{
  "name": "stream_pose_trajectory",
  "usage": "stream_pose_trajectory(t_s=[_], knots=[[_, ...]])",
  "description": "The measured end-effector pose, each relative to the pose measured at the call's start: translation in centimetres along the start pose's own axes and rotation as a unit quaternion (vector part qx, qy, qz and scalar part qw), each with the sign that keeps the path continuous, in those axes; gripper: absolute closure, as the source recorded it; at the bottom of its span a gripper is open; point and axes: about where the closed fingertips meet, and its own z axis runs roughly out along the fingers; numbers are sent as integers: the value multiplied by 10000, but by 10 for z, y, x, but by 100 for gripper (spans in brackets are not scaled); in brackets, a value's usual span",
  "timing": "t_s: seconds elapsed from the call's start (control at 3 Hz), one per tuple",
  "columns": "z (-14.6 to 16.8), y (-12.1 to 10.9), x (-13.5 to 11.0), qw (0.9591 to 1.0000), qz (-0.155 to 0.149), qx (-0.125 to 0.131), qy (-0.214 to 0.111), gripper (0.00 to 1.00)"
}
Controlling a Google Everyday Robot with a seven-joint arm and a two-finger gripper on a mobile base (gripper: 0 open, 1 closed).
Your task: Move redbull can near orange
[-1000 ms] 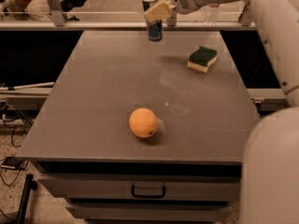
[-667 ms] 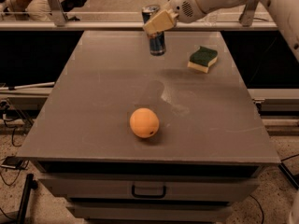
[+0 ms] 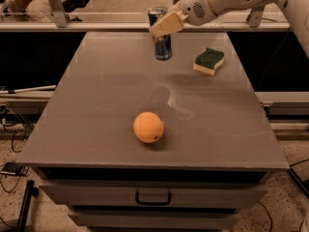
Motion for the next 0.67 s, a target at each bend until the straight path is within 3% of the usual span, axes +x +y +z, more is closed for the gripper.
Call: stream_pose_trajectory(t_s=[0.33,0.67], knots=[[-22,35,-5,9988,36,-380,-321,100],[-44,86,8,9955,134,-665,-658,100]])
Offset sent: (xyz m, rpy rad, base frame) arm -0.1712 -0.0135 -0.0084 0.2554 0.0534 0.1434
